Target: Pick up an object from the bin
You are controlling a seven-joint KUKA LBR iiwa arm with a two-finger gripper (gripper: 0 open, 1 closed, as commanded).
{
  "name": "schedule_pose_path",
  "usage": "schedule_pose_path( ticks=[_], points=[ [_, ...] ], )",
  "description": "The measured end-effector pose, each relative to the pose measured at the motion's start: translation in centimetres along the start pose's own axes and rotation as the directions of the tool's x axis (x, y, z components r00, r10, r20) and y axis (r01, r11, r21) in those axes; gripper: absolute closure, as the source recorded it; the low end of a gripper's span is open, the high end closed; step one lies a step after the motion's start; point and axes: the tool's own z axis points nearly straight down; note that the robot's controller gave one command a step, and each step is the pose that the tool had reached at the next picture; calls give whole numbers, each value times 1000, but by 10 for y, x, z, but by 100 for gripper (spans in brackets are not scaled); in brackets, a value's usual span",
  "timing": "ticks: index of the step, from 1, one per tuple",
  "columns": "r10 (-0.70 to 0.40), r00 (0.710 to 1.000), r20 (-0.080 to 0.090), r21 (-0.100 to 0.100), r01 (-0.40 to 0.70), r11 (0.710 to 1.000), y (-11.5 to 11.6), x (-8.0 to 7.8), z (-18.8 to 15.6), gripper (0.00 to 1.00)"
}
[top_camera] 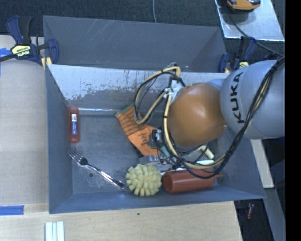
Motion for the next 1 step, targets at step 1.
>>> schedule_pose_path(
  ticks=[1],
  points=[
    [19,1000,-1,-1,-19,1000,0,2,0,100]
  ],
)
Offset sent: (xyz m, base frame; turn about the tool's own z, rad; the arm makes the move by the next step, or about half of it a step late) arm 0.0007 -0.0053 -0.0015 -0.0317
